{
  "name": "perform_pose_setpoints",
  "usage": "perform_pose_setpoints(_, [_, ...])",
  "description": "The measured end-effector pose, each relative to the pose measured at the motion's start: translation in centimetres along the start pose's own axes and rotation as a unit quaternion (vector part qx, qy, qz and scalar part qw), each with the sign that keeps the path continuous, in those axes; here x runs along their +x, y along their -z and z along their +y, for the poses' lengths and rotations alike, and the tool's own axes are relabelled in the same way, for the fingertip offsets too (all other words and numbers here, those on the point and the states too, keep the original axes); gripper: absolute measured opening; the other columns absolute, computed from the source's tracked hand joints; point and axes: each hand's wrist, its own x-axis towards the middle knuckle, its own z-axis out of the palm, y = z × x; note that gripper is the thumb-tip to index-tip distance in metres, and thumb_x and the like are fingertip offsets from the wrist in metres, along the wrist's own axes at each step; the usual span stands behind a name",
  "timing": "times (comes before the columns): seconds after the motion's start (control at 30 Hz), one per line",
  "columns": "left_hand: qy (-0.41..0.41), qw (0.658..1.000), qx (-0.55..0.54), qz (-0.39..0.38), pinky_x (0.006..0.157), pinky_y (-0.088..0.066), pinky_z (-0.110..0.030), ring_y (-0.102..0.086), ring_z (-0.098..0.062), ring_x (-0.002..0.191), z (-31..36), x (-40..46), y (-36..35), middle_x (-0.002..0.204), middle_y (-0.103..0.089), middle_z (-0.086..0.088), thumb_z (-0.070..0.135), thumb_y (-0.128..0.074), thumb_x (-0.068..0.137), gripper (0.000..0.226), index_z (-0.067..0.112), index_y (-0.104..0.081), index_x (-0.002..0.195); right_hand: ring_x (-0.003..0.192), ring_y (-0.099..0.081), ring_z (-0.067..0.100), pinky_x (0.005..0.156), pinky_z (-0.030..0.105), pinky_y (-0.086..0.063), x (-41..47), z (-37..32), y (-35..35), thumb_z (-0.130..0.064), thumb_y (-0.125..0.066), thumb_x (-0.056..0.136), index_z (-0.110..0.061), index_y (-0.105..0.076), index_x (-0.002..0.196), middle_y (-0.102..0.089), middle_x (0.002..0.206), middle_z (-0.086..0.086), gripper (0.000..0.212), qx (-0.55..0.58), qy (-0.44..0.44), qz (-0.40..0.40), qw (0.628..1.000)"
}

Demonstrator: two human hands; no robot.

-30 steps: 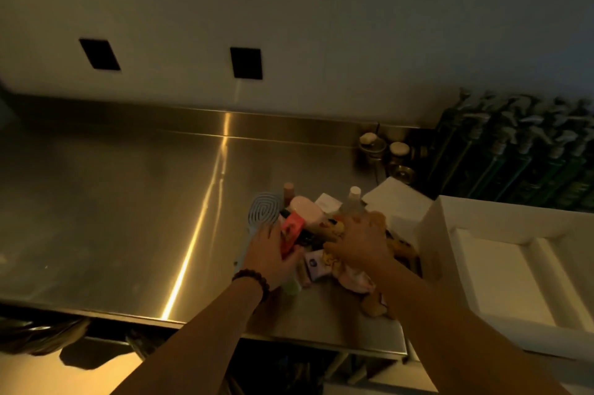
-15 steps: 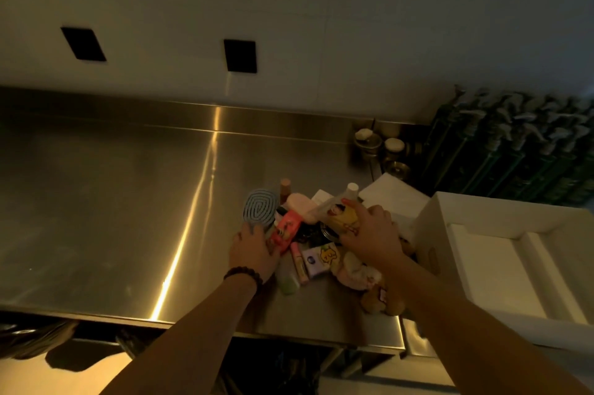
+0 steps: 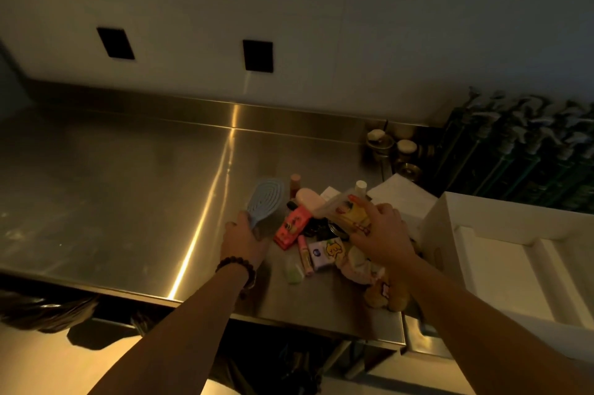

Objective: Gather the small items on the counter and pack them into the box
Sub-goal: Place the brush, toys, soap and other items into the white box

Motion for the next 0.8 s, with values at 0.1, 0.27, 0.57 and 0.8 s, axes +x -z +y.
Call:
perform_pose_setpoints(0.1, [-0.041, 0.998, -0.037, 0.035, 0.068, -0.050, -0.036, -0.053, -0.025, 0.078, 2.3, -0.1, 1.4, 0.100, -0.043, -0.005, 0.020, -0.062, 0.074, 0.045, 0.022, -0.043, 0.114, 0.110, -0.042, 0.022, 0.091, 0.036, -0.038, 0.5, 0.2, 1.0, -0.048, -0.062, 0.079, -0.043, -0.019, 0.144, -0.044, 0.124, 0.006, 0.078, 0.007, 0.023, 0.026, 0.999])
perform_pose_setpoints(0.27, [-0.129, 0.987, -0.091, 0.033, 0.067, -0.049, -0.032, -0.051, -0.017, 0.082, 8.6, -0.3, 1.7, 0.105, -0.043, -0.001, 0.024, -0.063, 0.069, 0.050, 0.026, -0.043, 0.116, 0.110, -0.042, 0.022, 0.092, 0.038, -0.040, 0.6, 2.6, 4.3, -0.052, -0.065, 0.077, -0.048, -0.023, 0.141, -0.044, 0.122, 0.003, 0.077, 0.035, 0.022, 0.074, 0.996])
perform_pose_setpoints(0.57, [-0.237, 0.962, -0.084, -0.102, 0.068, -0.042, -0.028, -0.049, -0.014, 0.084, 19.5, -4.1, -5.4, 0.109, -0.039, 0.002, 0.021, -0.063, 0.075, 0.050, 0.030, -0.040, 0.119, 0.102, -0.038, 0.012, 0.085, 0.029, -0.039, -5.0, 15.2, 10.3, -0.036, -0.068, 0.078, -0.045, -0.026, 0.143, -0.042, 0.120, 0.000, 0.078, 0.066, -0.057, 0.123, 0.989])
perform_pose_setpoints(0.8, [-0.267, 0.957, -0.060, -0.092, 0.070, -0.048, -0.036, -0.050, -0.017, 0.082, 23.7, -6.4, -10.5, 0.100, -0.042, 0.003, 0.021, -0.063, 0.070, 0.049, 0.034, -0.041, 0.112, 0.120, -0.043, 0.022, 0.102, 0.040, -0.035, -6.4, 25.2, 11.9, -0.038, -0.067, 0.079, -0.048, -0.023, 0.142, -0.046, 0.132, 0.001, 0.077, -0.040, -0.084, 0.008, 0.996])
